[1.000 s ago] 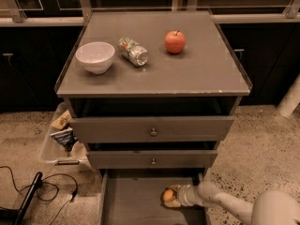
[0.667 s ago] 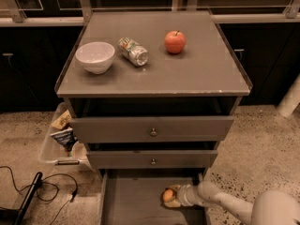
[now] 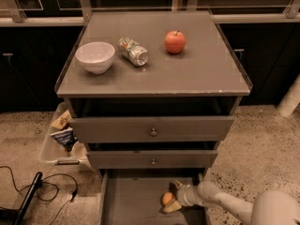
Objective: Place orange into bottom drawer
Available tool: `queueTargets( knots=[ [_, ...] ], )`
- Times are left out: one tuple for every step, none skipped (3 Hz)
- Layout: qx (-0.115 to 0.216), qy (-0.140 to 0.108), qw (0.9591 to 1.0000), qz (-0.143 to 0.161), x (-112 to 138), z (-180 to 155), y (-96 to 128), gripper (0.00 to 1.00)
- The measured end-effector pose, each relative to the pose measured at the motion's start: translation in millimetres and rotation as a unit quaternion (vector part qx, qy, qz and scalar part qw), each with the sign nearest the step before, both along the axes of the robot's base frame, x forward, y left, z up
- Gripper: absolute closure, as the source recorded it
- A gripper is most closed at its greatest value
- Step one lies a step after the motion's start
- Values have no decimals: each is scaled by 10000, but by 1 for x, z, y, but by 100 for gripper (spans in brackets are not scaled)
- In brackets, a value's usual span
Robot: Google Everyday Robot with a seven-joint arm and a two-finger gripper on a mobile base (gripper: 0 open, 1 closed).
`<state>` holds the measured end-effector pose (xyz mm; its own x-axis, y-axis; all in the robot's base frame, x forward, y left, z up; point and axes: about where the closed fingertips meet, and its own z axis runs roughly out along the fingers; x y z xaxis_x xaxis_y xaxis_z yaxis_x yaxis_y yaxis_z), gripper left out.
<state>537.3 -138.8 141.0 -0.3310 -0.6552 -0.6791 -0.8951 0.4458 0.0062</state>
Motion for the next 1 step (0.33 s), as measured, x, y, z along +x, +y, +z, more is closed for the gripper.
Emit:
queueTargets(
  knots=[
    [0,0,10000,0,0,0,0,0]
  ],
)
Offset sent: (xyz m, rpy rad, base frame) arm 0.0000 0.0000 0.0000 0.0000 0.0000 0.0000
